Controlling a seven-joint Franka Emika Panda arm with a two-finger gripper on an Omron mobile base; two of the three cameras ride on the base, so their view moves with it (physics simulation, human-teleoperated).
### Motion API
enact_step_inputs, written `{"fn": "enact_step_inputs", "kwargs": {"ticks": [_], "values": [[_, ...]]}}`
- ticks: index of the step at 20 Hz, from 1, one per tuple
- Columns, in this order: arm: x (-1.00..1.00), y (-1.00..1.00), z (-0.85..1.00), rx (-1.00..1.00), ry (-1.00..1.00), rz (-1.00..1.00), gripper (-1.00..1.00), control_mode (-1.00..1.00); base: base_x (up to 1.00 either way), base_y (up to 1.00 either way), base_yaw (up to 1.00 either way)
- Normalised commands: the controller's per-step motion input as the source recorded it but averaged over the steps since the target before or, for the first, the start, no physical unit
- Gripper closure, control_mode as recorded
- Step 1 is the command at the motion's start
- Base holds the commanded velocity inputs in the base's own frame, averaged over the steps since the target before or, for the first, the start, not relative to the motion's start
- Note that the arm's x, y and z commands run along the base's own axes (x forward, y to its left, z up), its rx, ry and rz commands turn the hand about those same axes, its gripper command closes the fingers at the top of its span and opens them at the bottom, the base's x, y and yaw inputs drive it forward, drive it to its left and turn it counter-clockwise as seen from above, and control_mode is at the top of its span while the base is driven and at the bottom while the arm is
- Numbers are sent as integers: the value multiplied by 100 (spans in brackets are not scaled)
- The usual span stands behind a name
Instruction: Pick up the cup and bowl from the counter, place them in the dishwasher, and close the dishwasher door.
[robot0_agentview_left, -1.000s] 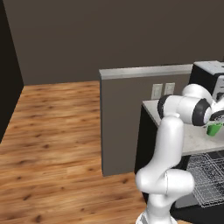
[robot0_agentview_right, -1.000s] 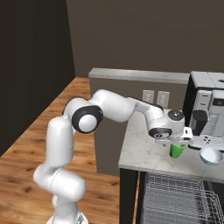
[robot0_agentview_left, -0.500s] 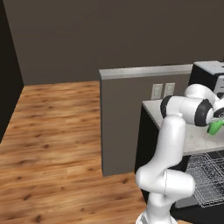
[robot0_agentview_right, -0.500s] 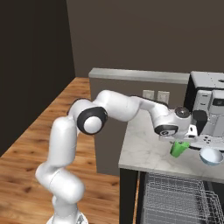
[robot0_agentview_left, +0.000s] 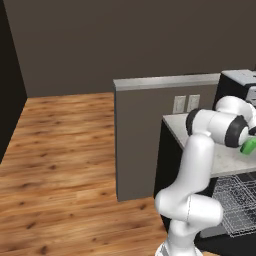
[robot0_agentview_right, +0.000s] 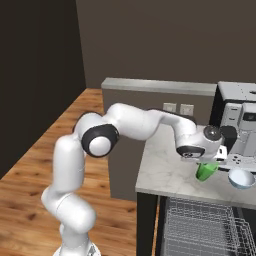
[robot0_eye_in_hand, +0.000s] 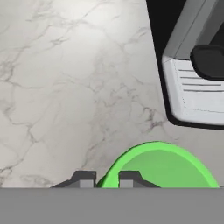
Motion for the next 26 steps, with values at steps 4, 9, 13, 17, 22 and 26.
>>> {"fn": "enact_step_inputs", "kwargs": {"ticks": [4, 9, 13, 17, 22, 26], "values": [[-69, 31, 12, 0, -23, -4, 100, -100, 0, 0, 0], [-62, 24, 16, 0, -22, -5, 100, -100, 0, 0, 0], [-49, 9, 19, 0, -18, -8, 100, -100, 0, 0, 0], [-36, 1, 37, 8, -15, -15, 100, -100, 0, 0, 0], [-19, 0, 50, 21, -12, -19, 100, -100, 0, 0, 0], [-18, 0, 44, 25, -8, -18, 100, -100, 0, 0, 0]]}}
